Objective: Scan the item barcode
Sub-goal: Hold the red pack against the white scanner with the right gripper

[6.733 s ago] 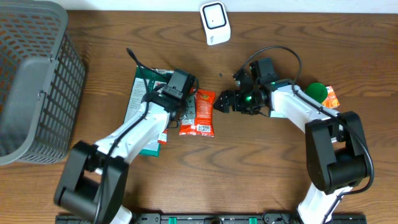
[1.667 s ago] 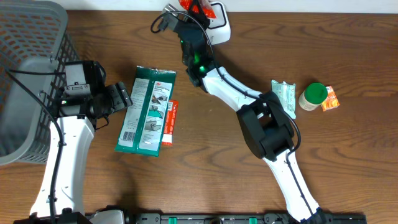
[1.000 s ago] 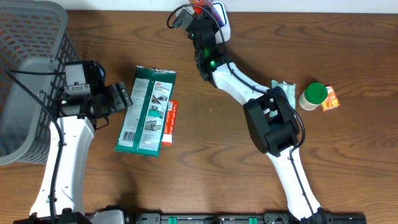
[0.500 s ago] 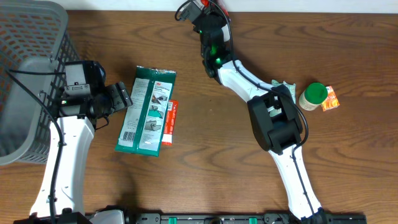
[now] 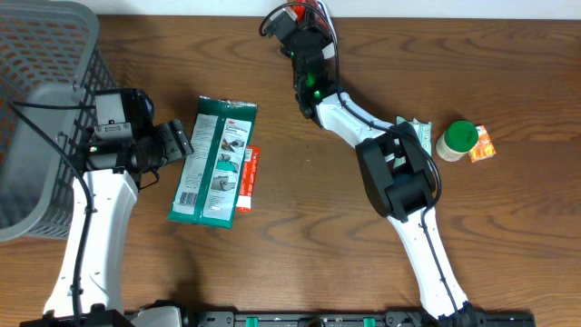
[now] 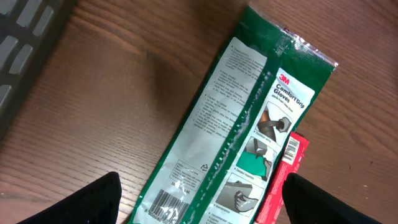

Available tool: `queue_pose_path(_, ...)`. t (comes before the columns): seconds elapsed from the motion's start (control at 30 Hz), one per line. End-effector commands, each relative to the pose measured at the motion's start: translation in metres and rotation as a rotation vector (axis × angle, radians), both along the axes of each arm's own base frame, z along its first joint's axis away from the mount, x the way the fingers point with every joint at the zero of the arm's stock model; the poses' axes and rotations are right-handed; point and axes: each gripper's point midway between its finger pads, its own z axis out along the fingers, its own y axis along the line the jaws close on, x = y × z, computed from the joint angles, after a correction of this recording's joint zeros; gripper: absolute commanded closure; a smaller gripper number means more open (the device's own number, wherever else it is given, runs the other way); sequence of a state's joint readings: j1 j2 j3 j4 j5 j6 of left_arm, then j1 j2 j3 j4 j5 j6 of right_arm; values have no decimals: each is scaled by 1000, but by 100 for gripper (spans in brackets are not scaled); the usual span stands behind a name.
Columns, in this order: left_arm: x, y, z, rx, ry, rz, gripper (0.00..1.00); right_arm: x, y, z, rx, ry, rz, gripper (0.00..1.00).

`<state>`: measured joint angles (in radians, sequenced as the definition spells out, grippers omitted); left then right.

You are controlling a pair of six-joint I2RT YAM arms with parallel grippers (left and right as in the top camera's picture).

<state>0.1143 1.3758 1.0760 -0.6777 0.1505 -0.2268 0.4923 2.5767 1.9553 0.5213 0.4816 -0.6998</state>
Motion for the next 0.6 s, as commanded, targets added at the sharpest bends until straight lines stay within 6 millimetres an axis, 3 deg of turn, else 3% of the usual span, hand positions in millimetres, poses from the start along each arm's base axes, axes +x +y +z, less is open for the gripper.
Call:
queue_pose_path(0.0, 1, 2, 1, 18, 0, -11, 17, 4, -7, 1, 77, 6, -12, 99)
queue_pose_path(0.1, 1, 2, 1, 18, 0, -11, 17, 5, -10, 5, 83, -11, -32, 99)
queue_pose_path(0.23, 1, 2, 1, 18, 0, -11, 17, 5, -18, 25, 122, -92, -83, 99)
queue_pose_path(0.4, 1, 2, 1, 18, 0, -11, 16, 0, -32, 64, 203, -239, -149, 99)
queue_pose_path(0.57, 1, 2, 1, 18, 0, -11, 17, -8, -40, 102, 227, -275, -199, 99)
